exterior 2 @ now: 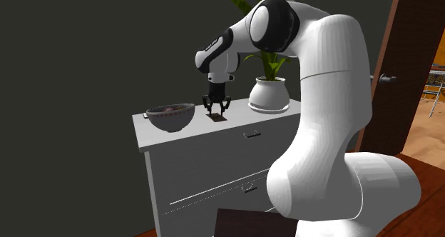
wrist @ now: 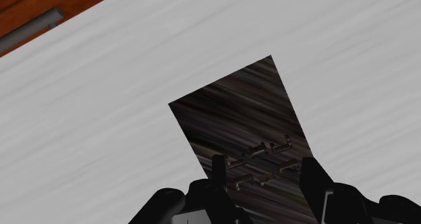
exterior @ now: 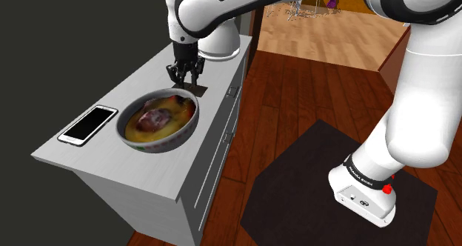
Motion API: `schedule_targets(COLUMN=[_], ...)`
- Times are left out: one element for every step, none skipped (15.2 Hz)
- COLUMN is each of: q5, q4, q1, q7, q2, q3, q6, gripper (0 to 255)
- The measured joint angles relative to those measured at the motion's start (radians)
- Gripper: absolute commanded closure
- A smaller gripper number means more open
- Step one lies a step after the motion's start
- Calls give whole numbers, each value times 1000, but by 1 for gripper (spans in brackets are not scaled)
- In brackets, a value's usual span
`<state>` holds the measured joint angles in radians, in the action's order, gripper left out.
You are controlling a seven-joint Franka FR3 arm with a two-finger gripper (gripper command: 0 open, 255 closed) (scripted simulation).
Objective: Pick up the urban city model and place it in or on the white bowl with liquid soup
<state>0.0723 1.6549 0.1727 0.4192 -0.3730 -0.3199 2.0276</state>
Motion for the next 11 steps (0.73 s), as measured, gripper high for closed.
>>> schedule_targets(q5=[-1,-3,-4,-5,-6,-7,-8,-10,-10,-11,-12], q4=[-10,-16,-24,-33,-41,-49,-64,-70,-79,-89,-100], q1=[0,-1,0,0,0,0,0,-1,-1,0,0], q7=[-1,-2,-1,-1,-2,-2,-3,-4,-4,-3,-3], q2=[2,7,10,12,17,21,21,25,28,30,33], q3=[0,-1,-2,-3,-3,-4,-4,-4,-5,-5,-6], q6=[-12,-23,-34,-45,-57,-68,-84,-94,-105,-118,-132], gripper=[255,255,255,255,255,255,255,255,255,255,255])
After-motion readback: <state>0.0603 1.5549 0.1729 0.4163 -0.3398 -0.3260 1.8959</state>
